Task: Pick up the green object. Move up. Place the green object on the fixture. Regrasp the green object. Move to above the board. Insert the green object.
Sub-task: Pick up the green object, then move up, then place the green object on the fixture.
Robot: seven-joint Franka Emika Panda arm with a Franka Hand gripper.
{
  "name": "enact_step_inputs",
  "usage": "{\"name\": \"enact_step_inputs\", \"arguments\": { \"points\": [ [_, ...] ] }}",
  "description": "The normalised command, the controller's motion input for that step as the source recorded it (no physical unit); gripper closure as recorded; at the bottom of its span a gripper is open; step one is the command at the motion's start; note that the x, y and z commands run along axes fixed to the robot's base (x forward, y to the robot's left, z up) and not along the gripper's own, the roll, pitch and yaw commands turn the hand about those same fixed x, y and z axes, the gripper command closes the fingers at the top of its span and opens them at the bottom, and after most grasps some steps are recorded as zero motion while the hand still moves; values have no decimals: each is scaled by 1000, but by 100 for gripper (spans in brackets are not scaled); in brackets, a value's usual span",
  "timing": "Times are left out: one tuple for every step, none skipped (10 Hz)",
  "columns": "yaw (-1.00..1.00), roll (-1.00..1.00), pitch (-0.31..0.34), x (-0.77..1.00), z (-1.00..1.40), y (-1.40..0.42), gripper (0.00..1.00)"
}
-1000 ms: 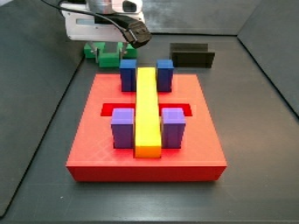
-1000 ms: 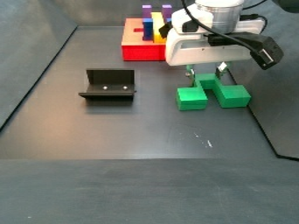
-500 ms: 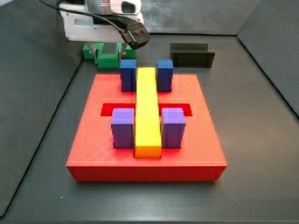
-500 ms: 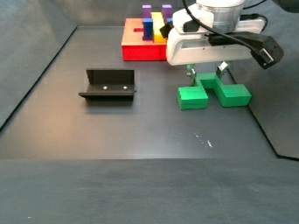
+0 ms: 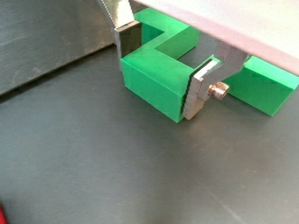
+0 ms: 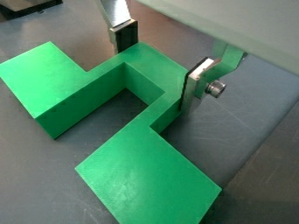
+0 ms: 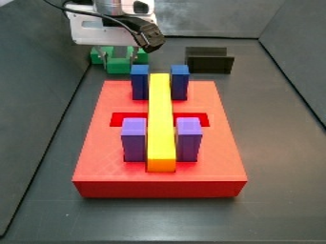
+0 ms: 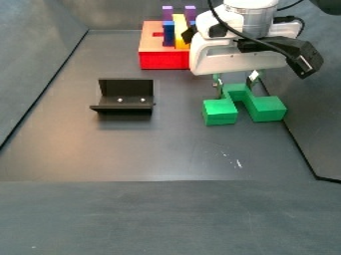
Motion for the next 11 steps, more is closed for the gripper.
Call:
{"name": "enact_step_inputs", "arguments": {
  "points": [
    [0, 0, 0, 0, 0, 0, 100],
    [0, 0, 0, 0, 0, 0, 100],
    [0, 0, 0, 0, 833, 0, 100],
    [14, -2, 5, 2, 821, -18, 100],
    [14, -9, 44, -21, 684, -30, 100],
    [10, -19, 33, 15, 306, -19, 100],
    [0, -14, 0, 0, 0, 0, 100],
    [-51, -177, -40, 143, 0, 0, 100],
    [-403, -169, -54, 391, 209, 0, 100],
    [-423, -123, -100, 660, 186, 0, 100],
    [-400, -131, -134, 749, 131, 0, 100]
  ]
}}
